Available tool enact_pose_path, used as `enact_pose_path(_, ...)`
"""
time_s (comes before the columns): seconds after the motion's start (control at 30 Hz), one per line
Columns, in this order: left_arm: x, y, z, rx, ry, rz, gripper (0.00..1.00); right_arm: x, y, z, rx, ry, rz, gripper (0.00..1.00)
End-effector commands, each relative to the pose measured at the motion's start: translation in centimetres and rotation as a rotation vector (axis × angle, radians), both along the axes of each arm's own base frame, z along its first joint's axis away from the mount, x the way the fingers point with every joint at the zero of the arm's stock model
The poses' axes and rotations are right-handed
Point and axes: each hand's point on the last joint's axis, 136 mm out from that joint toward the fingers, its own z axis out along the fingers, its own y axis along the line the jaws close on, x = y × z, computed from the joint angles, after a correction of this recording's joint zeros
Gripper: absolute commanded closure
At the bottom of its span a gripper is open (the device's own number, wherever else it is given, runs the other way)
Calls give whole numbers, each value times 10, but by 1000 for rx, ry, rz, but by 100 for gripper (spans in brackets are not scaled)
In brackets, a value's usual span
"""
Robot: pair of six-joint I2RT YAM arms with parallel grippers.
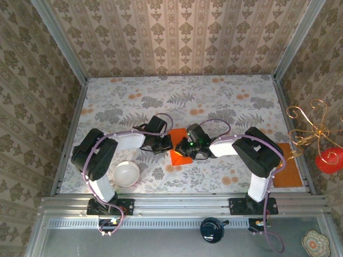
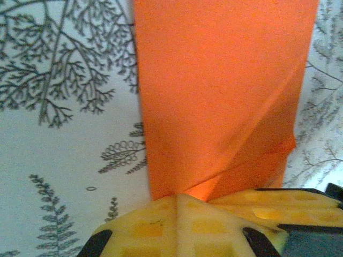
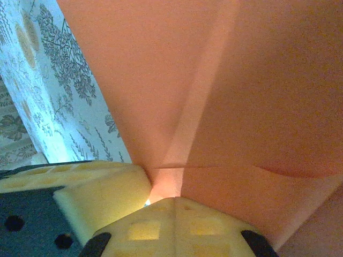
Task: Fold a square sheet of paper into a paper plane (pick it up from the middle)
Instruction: Fold the triangle a second time at the center of the table.
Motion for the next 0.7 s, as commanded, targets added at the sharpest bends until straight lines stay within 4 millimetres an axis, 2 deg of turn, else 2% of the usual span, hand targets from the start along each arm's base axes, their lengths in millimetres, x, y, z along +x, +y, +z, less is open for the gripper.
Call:
enact_pose_path(0.0, 3, 5, -5, 62, -8, -11, 100, -17, -18, -31, -77, 99, -23, 99)
enact_pose_path(0.13, 2, 10, -11, 92, -4, -15, 100, -5, -12, -4, -2, 32, -3, 94)
enact_pose_path(0.23, 2, 11, -13, 99, -1, -16, 100, 1, -17, 10, -14, -23, 16, 91)
enact_pose_path(0.37, 3, 10, -11, 96, -3, -23, 100, 3, -27, 10, -80, -61, 48, 90)
enact_pose_path(0.67, 4, 6, -10, 85, -2, -36, 100, 14, -32, 4, -129, -69, 84, 90)
